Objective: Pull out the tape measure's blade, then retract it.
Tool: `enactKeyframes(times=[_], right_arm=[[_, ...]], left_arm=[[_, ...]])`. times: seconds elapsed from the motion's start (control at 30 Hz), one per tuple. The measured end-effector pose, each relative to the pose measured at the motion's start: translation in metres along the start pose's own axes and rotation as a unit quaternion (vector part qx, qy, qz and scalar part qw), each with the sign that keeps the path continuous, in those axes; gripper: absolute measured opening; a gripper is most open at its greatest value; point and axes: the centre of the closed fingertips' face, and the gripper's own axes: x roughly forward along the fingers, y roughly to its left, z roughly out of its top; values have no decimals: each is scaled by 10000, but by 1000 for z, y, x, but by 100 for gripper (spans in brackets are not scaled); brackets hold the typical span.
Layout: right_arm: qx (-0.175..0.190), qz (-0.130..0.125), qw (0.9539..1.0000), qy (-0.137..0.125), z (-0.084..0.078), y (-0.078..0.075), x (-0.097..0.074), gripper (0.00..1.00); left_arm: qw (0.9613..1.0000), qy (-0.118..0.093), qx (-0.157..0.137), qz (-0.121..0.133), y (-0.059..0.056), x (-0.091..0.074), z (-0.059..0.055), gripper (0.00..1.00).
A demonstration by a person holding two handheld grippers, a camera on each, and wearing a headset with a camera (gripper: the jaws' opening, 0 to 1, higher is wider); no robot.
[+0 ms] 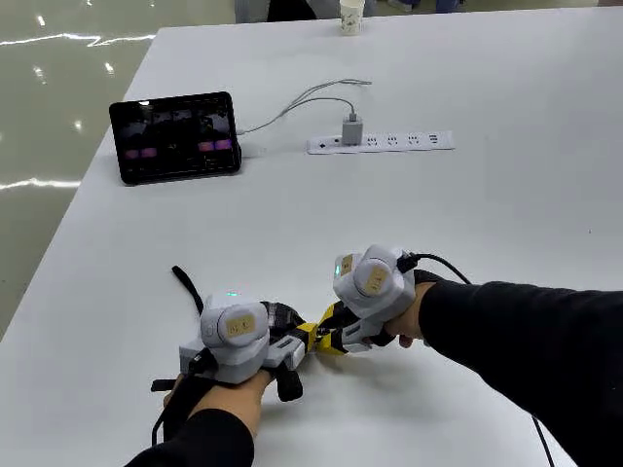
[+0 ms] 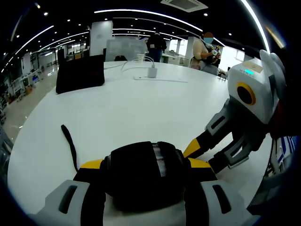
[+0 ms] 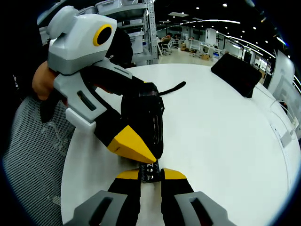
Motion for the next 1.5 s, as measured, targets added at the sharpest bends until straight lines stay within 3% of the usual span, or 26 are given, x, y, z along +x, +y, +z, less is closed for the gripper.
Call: enactKeyframes(times=[0.5, 1.5], right_arm=[[-334, 29, 9994, 68, -6, 1, -3, 11], [-140, 49, 9998, -107, 6, 4, 8, 11]], left_arm=[[10000, 1, -12, -7, 0, 0, 0, 63], [9999, -13, -96, -35, 1, 0, 1, 63]])
